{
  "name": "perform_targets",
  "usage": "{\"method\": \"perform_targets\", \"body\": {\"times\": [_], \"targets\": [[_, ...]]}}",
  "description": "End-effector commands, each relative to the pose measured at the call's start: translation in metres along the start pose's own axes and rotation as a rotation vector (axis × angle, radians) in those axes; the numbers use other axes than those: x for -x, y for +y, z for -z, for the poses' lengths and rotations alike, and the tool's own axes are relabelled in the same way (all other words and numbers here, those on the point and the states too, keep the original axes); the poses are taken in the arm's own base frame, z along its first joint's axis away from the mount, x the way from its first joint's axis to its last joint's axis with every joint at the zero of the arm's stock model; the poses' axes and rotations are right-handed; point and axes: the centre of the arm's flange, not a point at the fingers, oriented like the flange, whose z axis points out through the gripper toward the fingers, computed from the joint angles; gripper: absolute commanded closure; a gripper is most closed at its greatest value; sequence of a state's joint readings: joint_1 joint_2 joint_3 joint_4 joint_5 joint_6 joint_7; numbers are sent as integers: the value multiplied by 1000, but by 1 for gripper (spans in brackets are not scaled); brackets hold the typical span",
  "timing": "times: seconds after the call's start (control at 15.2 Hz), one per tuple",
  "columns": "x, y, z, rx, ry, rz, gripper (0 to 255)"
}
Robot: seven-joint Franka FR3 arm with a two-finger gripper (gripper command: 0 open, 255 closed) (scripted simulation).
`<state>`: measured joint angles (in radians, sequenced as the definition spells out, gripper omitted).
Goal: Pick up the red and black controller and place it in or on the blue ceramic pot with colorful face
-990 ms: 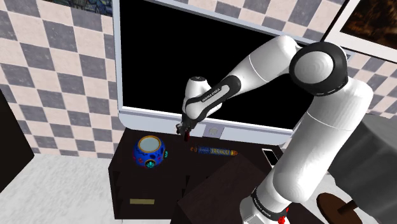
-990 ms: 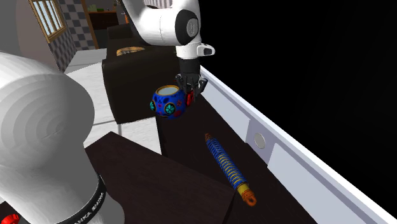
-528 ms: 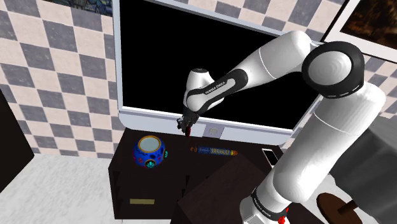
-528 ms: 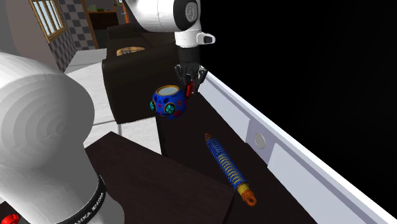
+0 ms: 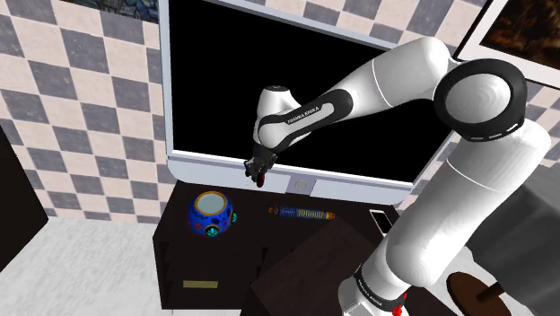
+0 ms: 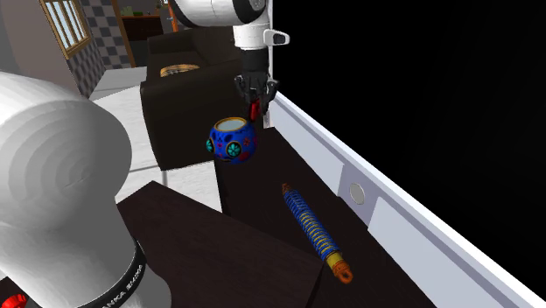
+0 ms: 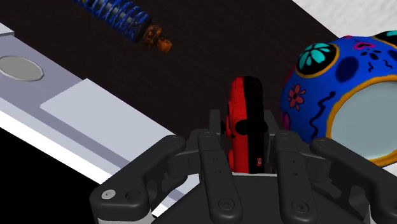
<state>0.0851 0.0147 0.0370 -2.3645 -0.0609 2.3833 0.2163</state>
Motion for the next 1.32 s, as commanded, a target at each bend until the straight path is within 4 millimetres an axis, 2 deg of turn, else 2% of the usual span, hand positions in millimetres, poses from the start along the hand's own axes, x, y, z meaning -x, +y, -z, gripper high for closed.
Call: {"method": "perform_targets", "body": {"times": [0.0, 0.59, 1.25], "targets": [[-6, -27, 1, 0, 0, -1, 255], [-41, -142, 8, 0, 0, -1, 255], [-40, -144, -45, 0, 0, -1, 255]]}}
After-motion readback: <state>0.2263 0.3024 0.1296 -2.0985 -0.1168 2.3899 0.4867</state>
